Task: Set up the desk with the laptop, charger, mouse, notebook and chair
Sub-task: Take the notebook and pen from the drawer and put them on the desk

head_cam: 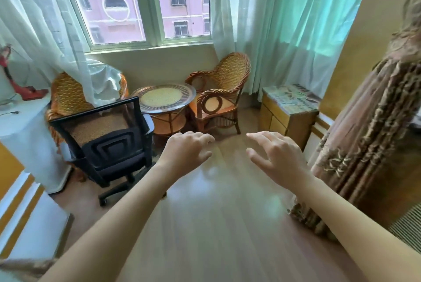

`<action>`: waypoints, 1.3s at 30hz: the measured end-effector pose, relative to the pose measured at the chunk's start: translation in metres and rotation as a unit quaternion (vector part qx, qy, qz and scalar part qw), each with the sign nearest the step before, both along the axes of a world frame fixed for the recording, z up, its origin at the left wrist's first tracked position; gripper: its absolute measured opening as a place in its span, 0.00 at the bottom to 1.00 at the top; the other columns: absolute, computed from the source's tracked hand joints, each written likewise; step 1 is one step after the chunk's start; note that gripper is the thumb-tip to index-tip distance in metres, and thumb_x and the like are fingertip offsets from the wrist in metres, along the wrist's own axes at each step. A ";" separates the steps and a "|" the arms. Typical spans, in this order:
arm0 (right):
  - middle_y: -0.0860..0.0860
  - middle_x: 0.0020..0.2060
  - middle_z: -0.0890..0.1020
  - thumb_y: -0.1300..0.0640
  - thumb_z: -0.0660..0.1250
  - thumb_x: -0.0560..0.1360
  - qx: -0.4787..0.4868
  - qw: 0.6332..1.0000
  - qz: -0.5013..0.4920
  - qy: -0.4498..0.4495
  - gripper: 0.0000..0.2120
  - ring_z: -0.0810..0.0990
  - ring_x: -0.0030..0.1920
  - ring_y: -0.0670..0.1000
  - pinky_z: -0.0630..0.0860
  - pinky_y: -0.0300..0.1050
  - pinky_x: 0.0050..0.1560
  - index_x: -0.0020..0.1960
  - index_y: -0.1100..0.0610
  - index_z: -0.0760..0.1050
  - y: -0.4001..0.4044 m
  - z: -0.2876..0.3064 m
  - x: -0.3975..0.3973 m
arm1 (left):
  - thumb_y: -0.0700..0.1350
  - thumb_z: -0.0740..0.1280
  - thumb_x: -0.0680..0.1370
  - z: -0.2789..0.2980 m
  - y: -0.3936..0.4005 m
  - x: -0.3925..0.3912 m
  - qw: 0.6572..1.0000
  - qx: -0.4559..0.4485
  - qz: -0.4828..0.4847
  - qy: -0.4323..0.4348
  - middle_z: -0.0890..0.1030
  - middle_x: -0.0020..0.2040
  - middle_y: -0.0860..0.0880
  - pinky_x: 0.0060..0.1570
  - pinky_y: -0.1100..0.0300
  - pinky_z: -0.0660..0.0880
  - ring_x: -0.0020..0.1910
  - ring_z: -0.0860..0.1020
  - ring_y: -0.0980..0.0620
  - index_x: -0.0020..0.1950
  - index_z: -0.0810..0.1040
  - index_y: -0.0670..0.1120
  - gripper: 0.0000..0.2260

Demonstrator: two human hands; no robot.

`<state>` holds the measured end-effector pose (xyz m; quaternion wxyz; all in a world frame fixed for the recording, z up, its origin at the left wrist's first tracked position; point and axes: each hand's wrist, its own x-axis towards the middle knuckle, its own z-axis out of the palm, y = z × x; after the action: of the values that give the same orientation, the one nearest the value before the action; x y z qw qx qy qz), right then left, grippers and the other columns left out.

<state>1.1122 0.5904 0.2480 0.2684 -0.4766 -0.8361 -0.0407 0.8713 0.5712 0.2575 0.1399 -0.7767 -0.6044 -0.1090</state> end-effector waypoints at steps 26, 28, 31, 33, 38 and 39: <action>0.46 0.58 0.80 0.43 0.57 0.75 -0.124 0.973 -0.193 0.013 0.21 0.77 0.58 0.50 0.71 0.51 0.57 0.63 0.50 0.74 0.506 -0.083 0.097 | 0.54 0.62 0.77 -0.063 0.585 0.103 0.980 -0.122 -0.154 0.001 0.81 0.56 0.56 0.44 0.58 0.73 0.56 0.79 0.53 0.65 0.74 0.55 0.16; 0.47 0.58 0.80 0.44 0.60 0.76 -0.133 0.973 -0.187 0.006 0.19 0.77 0.58 0.50 0.70 0.51 0.57 0.63 0.50 0.74 0.556 -0.087 0.100 | 0.54 0.62 0.77 -0.070 0.630 0.108 0.979 -0.132 -0.155 -0.007 0.82 0.55 0.56 0.44 0.58 0.75 0.55 0.79 0.53 0.64 0.75 0.55 0.16; 0.48 0.57 0.80 0.46 0.62 0.75 -0.134 0.972 -0.193 0.007 0.18 0.77 0.57 0.51 0.71 0.52 0.57 0.63 0.51 0.74 0.604 -0.093 0.100 | 0.53 0.62 0.77 -0.079 0.675 0.109 0.978 -0.142 -0.155 -0.018 0.82 0.54 0.55 0.45 0.57 0.77 0.54 0.79 0.53 0.64 0.75 0.55 0.16; 0.48 0.57 0.81 0.46 0.63 0.75 -0.143 0.969 -0.200 0.014 0.18 0.78 0.57 0.52 0.70 0.51 0.56 0.62 0.51 0.75 0.646 -0.102 0.100 | 0.54 0.62 0.77 -0.088 0.719 0.107 0.975 -0.156 -0.157 -0.019 0.82 0.54 0.56 0.46 0.57 0.77 0.55 0.79 0.53 0.64 0.74 0.55 0.16; 0.48 0.57 0.80 0.48 0.63 0.75 -0.173 0.957 -0.229 0.031 0.17 0.77 0.58 0.52 0.69 0.51 0.57 0.62 0.51 0.75 0.742 -0.131 0.093 | 0.53 0.63 0.77 -0.105 0.834 0.100 0.970 -0.180 -0.162 -0.036 0.81 0.55 0.57 0.45 0.60 0.72 0.56 0.78 0.53 0.63 0.75 0.56 0.15; 0.48 0.58 0.80 0.48 0.63 0.75 -0.178 0.954 -0.238 0.033 0.17 0.77 0.58 0.52 0.69 0.51 0.57 0.63 0.51 0.74 0.760 -0.138 0.091 | 0.53 0.63 0.76 -0.112 0.857 0.099 0.968 -0.187 -0.159 -0.052 0.81 0.55 0.57 0.45 0.60 0.72 0.55 0.78 0.54 0.62 0.75 0.56 0.15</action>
<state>1.2029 1.3507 0.1103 0.1895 -0.7027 -0.6829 0.0625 0.9705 1.4282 0.1459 -0.0586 -0.8685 -0.4892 -0.0549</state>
